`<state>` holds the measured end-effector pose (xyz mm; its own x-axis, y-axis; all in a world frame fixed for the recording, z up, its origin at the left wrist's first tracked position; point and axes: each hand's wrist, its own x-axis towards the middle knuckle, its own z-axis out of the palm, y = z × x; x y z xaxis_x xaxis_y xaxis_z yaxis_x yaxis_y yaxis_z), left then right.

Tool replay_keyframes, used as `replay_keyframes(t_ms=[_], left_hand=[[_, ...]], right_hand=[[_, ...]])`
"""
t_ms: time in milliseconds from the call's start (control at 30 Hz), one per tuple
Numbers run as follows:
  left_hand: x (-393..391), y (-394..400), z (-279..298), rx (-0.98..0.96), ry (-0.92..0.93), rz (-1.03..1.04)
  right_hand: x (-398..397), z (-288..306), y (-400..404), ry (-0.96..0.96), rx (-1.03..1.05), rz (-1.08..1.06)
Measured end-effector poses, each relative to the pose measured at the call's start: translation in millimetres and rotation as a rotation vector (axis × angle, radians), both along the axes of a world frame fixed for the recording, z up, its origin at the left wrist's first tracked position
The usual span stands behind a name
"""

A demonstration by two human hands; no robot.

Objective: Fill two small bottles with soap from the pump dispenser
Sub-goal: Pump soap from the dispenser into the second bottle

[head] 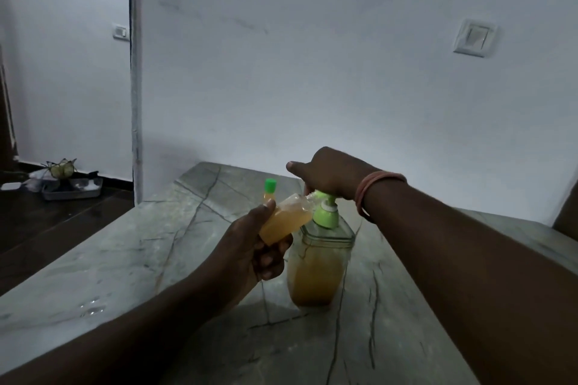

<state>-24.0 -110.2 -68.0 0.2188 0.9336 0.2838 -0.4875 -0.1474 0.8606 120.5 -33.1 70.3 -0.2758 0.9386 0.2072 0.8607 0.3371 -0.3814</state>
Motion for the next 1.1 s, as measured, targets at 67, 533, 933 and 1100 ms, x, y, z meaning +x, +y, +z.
replay_keyframes(t_ms=[67,533,933,1100], left_hand=[[-0.9,1.4,0.1,-0.001,0.009,0.003],[0.2,-2.3,1.9,-0.006,0.002,0.010],[-0.3,-4.4,2.2,-0.004,0.008,0.008],[-0.2,-1.2,1.2,-0.002,0.003,-0.001]], right_hand=[[1.7,-4.4,2.9,0.080,0.020,-0.008],[-0.3,-3.7,4.8,0.026,0.043,-0.003],[-2.9,-0.6,1.1,-0.043,0.018,-0.012],[1.8,-12.5,1.9,0.147,0.045,-0.032]])
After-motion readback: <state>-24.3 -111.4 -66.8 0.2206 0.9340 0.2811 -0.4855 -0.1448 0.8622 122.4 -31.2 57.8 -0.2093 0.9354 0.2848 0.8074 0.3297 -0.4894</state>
